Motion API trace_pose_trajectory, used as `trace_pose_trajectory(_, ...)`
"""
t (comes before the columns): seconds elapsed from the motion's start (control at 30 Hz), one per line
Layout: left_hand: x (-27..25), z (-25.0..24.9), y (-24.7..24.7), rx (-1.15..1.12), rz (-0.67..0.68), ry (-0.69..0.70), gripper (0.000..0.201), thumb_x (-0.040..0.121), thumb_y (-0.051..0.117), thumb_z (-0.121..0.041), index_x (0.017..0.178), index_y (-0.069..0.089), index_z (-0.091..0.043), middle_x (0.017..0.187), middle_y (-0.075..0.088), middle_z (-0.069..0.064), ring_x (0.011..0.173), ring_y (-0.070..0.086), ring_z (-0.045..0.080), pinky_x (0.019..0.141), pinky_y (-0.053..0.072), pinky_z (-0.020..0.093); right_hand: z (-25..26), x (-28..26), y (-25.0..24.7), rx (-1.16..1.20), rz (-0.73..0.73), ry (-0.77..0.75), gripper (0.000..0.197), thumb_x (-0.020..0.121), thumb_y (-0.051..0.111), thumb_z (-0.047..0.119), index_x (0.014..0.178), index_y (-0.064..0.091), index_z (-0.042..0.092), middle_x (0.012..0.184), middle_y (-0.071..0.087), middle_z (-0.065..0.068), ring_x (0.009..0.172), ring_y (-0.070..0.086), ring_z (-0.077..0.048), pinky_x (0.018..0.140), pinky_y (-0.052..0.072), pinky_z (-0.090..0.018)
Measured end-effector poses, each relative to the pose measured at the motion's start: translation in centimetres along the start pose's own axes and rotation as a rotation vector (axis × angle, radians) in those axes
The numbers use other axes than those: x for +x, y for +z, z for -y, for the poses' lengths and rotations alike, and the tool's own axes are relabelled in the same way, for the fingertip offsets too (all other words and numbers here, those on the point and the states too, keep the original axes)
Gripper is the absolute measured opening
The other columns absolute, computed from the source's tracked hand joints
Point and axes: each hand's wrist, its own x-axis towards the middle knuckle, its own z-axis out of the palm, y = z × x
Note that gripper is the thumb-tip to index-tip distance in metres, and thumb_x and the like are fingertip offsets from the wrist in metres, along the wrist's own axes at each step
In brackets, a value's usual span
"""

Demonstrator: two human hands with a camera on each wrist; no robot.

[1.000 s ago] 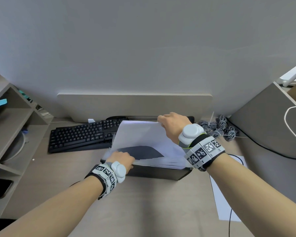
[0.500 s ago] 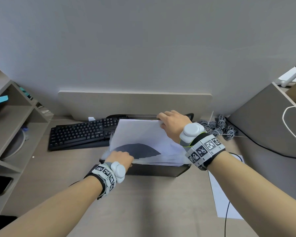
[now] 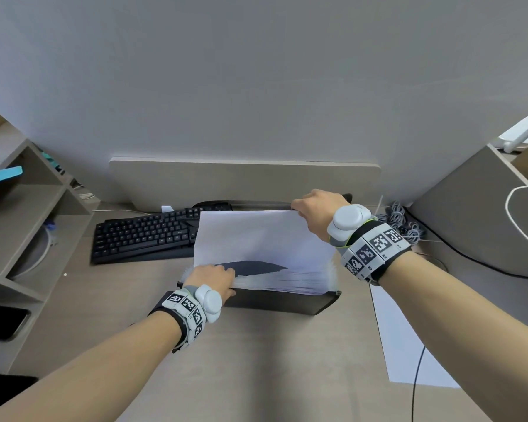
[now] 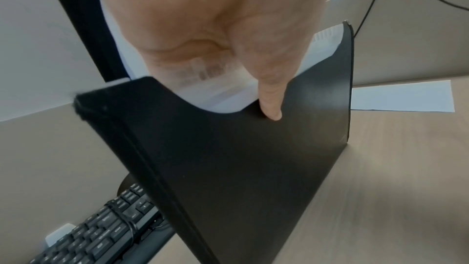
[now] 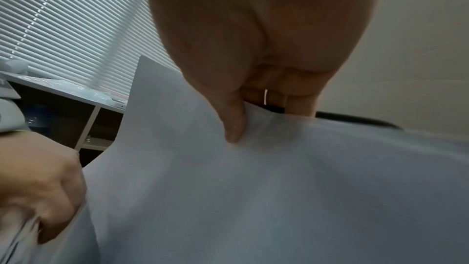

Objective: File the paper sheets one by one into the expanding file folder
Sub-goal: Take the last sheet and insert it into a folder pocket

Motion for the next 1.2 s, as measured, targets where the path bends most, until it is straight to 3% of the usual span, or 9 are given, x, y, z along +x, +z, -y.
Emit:
trace_pose_trajectory(0.2, -0.5, 0.2, 0.4, -0.059, -0.016, -0.056, 0.042, 0.089, 0.051, -0.054, 0.106, 0.055, -0.016, 0.107, 0.064, 0.004, 0.098, 0.062, 0.026, 0.071, 0.043, 0.033, 1.1, -0.2, -0.8, -0.035, 0.072, 0.023, 0.022, 0.078, 0.040, -0.004, 0.086, 0.050, 0.014, 0.081, 0.050, -0.004, 0.072, 0.050, -0.029, 0.055, 0.036, -0.029)
trace_pose_trajectory(0.37, -0.5, 0.1, 0.4, -0.042, -0.050, -0.065, 0.048, 0.084, 0.052, -0.058, 0.110, 0.056, -0.018, 0.109, 0.063, 0.004, 0.103, 0.059, 0.028, 0.082, 0.045, 0.036, 2.0, -0.6, 0.0, -0.040, 0.086, -0.005, 0.020, 0.080, 0.041, -0.003, 0.080, 0.043, 0.016, 0.083, 0.047, -0.001, 0.078, 0.047, -0.027, 0.057, 0.036, -0.031)
trace_pose_trajectory(0.47, -0.6, 0.1, 0.1, -0.012, -0.027, -0.015, 0.041, 0.090, 0.049, -0.051, 0.114, 0.057, -0.018, 0.112, 0.063, 0.005, 0.104, 0.060, 0.029, 0.083, 0.047, 0.036, 2.6, -0.6, 1.0, 0.006, 0.046, -0.051, 0.007, 0.092, 0.047, 0.013, 0.094, 0.052, 0.017, 0.092, 0.050, 0.000, 0.099, 0.047, -0.024, 0.064, 0.039, -0.034)
trace_pose_trajectory(0.57, -0.6, -0.1, 0.1, -0.042, 0.052, 0.008, 0.034, 0.096, 0.047, -0.043, 0.116, 0.055, -0.016, 0.115, 0.063, 0.006, 0.104, 0.060, 0.030, 0.081, 0.049, 0.038, 2.8, -0.5, 1.0, 0.063, 0.031, -0.055, 0.031, 0.094, 0.051, 0.038, 0.116, 0.052, 0.016, 0.110, 0.056, -0.002, 0.111, 0.044, -0.024, 0.073, 0.043, -0.036)
trace_pose_trajectory(0.67, -0.7, -0.3, -0.1, -0.054, 0.097, 0.033, 0.028, 0.099, 0.045, -0.037, 0.114, 0.054, -0.015, 0.115, 0.063, 0.008, 0.101, 0.062, 0.031, 0.078, 0.049, 0.037, 2.7, -0.3, 0.5, 0.059, -0.038, -0.055, 0.041, 0.092, 0.049, 0.049, 0.112, 0.053, 0.014, 0.105, 0.056, -0.003, 0.107, 0.045, -0.023, 0.073, 0.043, -0.035)
trace_pose_trajectory(0.83, -1.0, -0.4, -0.3, -0.071, 0.090, 0.053, 0.023, 0.098, 0.047, -0.037, 0.108, 0.056, -0.017, 0.113, 0.066, 0.006, 0.101, 0.063, 0.029, 0.077, 0.048, 0.036, 2.3, 0.4, -0.4, 0.124, -0.055, -0.002, 0.032, 0.099, 0.040, 0.035, 0.102, 0.056, 0.008, 0.102, 0.057, -0.008, 0.107, 0.047, -0.026, 0.072, 0.039, -0.034)
trace_pose_trajectory(1.03, -1.2, -0.2, -1.3, -0.167, 0.141, -0.006, 0.024, 0.096, 0.049, -0.038, 0.111, 0.059, -0.022, 0.112, 0.066, 0.006, 0.102, 0.062, 0.028, 0.075, 0.045, 0.033, 2.2, 0.7, -1.0, 0.110, -0.120, 0.069, 0.028, 0.098, 0.038, 0.040, 0.101, 0.053, 0.017, 0.097, 0.062, -0.004, 0.088, 0.055, -0.030, 0.065, 0.036, -0.032)
trace_pose_trajectory(1.2, -1.2, 0.7, -2.3, -0.232, 0.202, 0.000, 0.025, 0.091, 0.057, -0.041, 0.097, 0.064, -0.018, 0.095, 0.062, 0.005, 0.088, 0.061, 0.027, 0.069, 0.044, 0.030, 2.5, 1.0, -1.6, 0.079, -0.134, 0.118, 0.026, 0.096, 0.041, 0.041, 0.096, 0.051, 0.017, 0.083, 0.057, -0.007, 0.076, 0.055, -0.034, 0.062, 0.036, -0.032)
